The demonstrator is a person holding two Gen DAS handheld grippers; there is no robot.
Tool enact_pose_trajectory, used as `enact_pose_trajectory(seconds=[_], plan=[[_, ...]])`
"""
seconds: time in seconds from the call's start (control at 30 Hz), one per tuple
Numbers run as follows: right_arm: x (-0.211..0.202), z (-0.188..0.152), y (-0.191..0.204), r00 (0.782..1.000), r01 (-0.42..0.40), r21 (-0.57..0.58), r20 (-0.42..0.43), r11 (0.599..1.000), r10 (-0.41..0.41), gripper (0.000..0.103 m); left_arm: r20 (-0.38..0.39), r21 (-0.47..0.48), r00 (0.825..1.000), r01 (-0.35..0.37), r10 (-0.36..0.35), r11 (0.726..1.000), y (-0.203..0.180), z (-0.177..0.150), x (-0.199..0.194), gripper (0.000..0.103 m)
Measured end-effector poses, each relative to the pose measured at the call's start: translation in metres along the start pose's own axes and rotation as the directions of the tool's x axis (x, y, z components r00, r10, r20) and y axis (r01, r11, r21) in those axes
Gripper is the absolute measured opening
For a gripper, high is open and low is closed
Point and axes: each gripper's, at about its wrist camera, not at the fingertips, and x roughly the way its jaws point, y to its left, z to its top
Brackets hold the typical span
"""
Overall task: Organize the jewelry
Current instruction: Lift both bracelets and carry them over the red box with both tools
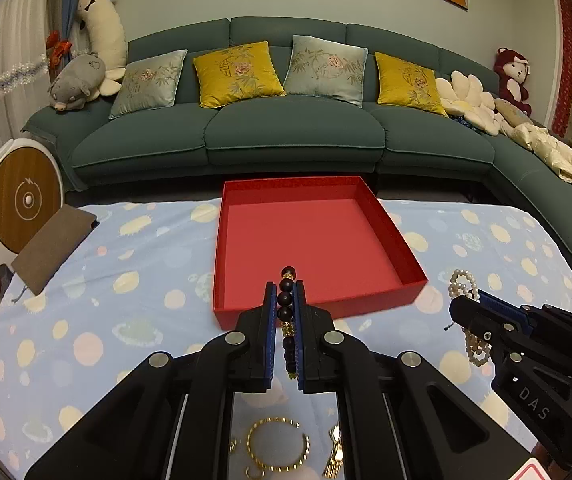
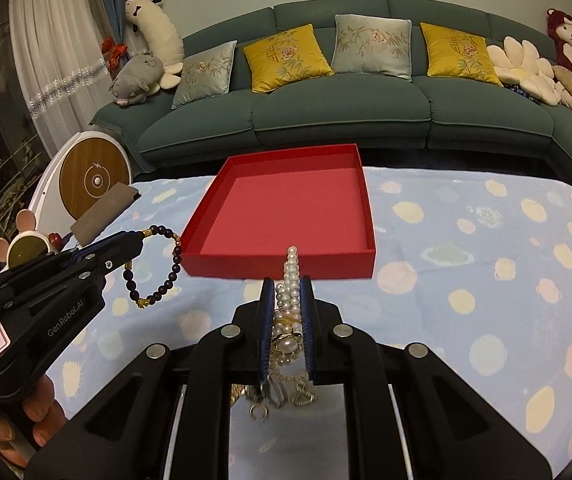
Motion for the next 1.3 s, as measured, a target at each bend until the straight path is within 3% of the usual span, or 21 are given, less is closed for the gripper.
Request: enact_pose_trajectory(seconds=[0.33,0.7,1.07,1.3], plan=[[0.084,0.084,-0.030,1.000,0.004,0.033,-0.006,0.999,-0.004,0.012,0.020,0.026,0.999,-0.045,0.044,0.999,0.002,0.064,0.088,0.005],[0.187,0.132,-0.054,0.996,0.014,0.069,-0.091,0.998,-0.008,0.012,-0.051,0.003,0.998,-0.046,0.046,0.999,0.008,0.109,0.181,0.005],[0.230,0.142,-0.052,0.990,0.025,0.037,-0.141,0.999,-0.019,0.014,-0.108,-0.016,0.992,-0.062,0.060,0.998,0.015,0.112,0.220,0.005],[0.214,0.138,-0.054,0.995,0.037,0.048,-0.097,0.998,-0.033,0.025,-0.102,-0.049,0.992,-0.080,0.074,0.996,0.031,0.106,0.206,0.025]])
